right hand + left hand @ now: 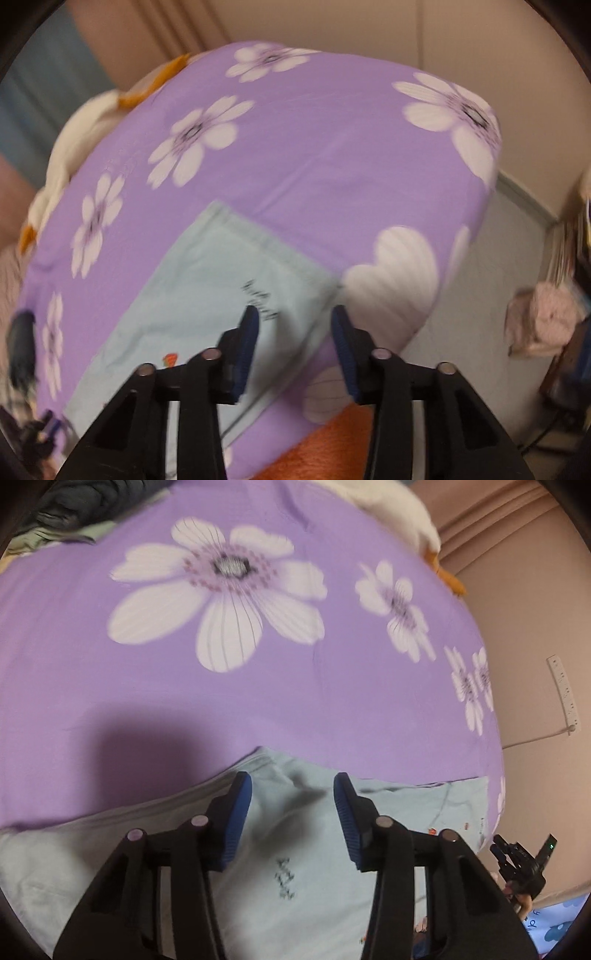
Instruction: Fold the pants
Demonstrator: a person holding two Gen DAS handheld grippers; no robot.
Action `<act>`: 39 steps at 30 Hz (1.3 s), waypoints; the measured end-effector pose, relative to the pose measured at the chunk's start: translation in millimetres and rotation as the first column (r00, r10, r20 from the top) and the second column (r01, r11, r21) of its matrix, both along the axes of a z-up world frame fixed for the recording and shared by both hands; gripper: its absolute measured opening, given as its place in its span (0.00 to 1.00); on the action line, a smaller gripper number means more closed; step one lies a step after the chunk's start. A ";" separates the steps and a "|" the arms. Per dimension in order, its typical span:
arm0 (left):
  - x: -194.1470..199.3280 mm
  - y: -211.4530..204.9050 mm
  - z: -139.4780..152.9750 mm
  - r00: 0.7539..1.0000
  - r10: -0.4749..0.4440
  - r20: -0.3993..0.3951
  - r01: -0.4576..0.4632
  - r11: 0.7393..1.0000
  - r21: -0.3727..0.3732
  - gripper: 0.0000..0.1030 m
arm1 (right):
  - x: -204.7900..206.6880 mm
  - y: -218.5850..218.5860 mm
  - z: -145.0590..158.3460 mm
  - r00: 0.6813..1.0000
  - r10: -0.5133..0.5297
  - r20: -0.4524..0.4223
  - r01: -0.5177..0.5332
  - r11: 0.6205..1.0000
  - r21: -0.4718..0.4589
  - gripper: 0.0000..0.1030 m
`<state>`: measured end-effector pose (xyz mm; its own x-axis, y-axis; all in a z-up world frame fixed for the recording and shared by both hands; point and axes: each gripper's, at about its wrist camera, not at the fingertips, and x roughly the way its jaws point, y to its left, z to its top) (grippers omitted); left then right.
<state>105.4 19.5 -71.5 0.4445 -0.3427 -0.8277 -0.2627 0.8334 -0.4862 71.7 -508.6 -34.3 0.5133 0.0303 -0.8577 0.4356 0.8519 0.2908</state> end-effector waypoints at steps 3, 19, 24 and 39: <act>4.5 -3.5 -11.8 0.999 0.001 -0.040 0.001 0.999 0.048 0.44 | -1.3 -10.9 -9.5 1.000 -0.022 -0.002 0.022 0.999 0.045 0.31; 7.7 -2.7 -10.0 0.998 0.007 -0.058 -0.004 0.999 0.047 0.45 | -1.1 -20.9 -17.8 0.995 -0.092 0.044 0.089 0.993 0.075 0.02; 9.3 -2.0 -12.9 0.998 0.014 -0.064 -0.011 0.999 0.037 0.45 | 7.2 -24.1 -45.3 0.995 -0.100 -0.019 0.101 0.993 0.067 0.02; 7.1 1.4 -16.8 0.998 0.017 -0.058 -0.015 1.000 0.021 0.46 | 90.2 12.8 -4.2 0.986 0.168 0.020 -0.168 0.986 -0.017 0.47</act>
<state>112.6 20.8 -88.3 0.4008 -0.3187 -0.8589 -0.3034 0.8384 -0.4527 162.0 -495.8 -38.5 0.5205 0.1047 -0.8474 0.2795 0.9169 0.2850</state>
